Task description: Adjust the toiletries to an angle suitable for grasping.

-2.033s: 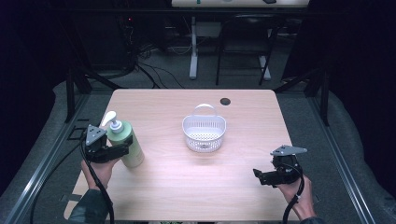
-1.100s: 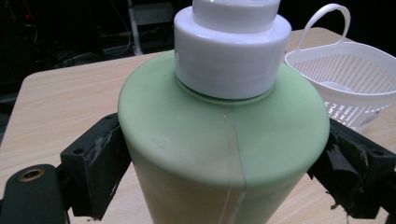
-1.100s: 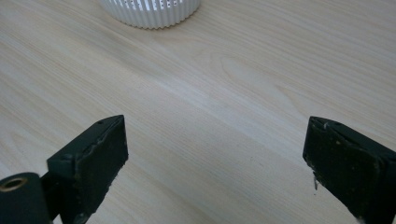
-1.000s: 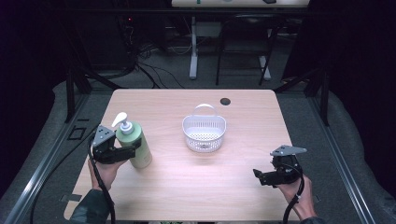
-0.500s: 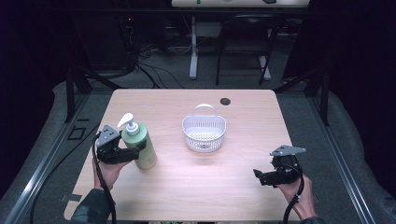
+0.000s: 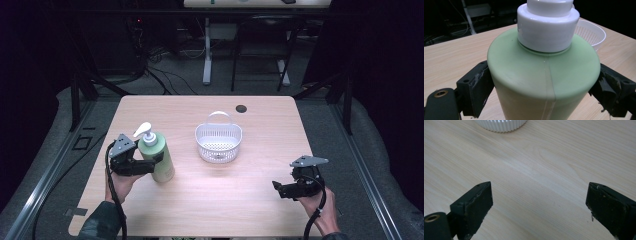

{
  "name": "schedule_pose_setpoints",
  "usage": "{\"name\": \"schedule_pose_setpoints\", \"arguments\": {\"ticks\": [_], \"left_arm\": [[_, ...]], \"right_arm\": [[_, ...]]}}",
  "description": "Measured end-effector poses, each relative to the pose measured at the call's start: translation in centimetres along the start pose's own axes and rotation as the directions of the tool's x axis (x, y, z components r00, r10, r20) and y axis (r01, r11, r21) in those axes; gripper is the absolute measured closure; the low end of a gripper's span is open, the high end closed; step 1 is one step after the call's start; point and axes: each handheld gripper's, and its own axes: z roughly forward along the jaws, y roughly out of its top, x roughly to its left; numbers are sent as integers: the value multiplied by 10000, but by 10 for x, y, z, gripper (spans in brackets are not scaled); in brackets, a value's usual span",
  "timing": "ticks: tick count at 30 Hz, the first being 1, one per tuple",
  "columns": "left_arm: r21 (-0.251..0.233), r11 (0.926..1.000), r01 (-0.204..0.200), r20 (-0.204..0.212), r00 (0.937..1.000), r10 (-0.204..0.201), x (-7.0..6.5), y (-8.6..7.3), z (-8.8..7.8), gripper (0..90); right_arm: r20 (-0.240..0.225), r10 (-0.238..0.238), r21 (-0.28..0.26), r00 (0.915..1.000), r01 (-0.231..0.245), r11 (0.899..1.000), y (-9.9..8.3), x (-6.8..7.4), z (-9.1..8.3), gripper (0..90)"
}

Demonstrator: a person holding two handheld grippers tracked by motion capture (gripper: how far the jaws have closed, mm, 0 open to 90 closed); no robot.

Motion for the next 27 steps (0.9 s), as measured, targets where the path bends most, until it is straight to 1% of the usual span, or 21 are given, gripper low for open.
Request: {"name": "schedule_pose_setpoints", "arguments": {"ticks": [4,7,10,15,18,19,27], "left_arm": [[-11,10000,-39,150,9999,39,-2,1,2,119],[-8,9999,-149,335,9993,149,-5,2,5,119],[-5,9998,-214,427,9989,214,-6,2,7,119],[-26,9997,-237,510,9984,238,-8,3,9,119],[1,9997,-255,605,9978,254,-9,4,10,119],[-24,9995,-304,692,9971,305,-10,4,11,119],[-97,9993,-364,834,9958,371,-13,4,13,118]], "right_arm": [[33,4,-25,10000,-4,10000,0,-1,0,69],[52,72,-10,10000,-72,10000,0,-2,0,69],[26,96,16,10000,-96,10000,0,-2,1,69],[-40,7,74,10000,-7,10000,0,-1,3,69],[-119,8,102,9999,-7,9999,0,0,4,69],[-136,-46,107,9999,47,9999,1,0,5,69],[-271,-163,194,9995,169,9997,4,3,10,71]]}}
